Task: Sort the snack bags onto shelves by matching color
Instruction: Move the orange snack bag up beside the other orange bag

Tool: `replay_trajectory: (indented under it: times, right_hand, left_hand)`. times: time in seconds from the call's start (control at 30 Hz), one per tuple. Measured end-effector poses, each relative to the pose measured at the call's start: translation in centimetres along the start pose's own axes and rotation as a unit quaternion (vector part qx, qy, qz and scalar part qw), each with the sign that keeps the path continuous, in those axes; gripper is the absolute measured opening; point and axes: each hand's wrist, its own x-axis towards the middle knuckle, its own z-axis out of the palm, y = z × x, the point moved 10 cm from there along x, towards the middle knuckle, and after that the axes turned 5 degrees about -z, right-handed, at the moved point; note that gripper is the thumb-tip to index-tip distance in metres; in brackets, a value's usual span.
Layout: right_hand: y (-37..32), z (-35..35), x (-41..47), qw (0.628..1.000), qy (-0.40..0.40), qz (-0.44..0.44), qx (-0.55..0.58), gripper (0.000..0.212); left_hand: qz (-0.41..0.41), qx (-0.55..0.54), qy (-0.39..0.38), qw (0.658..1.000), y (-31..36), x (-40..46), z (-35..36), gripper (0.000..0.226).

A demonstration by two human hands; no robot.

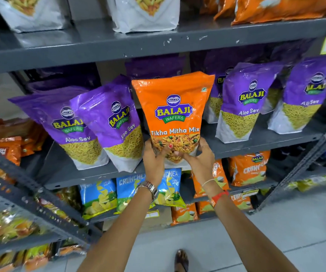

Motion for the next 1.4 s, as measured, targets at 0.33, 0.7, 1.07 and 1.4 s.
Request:
replay_trajectory:
  times: [0.33,0.7,1.07,1.4]
  right_hand:
    - [-12.4,-2.1,-3.0,0.995,0.018,-0.092,0.025,0.057]
    - [-29.9,0.1,-1.3,0.967,-0.006,-0.245,0.073,0.069]
    - [-41.2,11.0,4.9,0.942,-0.119,-0.292,0.117,0.044]
    - [-42.1,18.9,8.8,0.937,-0.179,-0.287,0.086,0.054]
  left_hand:
    - [0.125,-0.007,0.059,0.99,11.9,-5.0,-7.2,0.024]
    - [0.237,0.025,0.134,0.962,27.4,-4.5,-16.4,0.019]
    - [0.165,-0.019,0.175,0.971,33.6,5.0,-26.3,0.074]
    - [0.11,-0.031,0.21,0.971,31.5,11.0,-29.5,0.03]
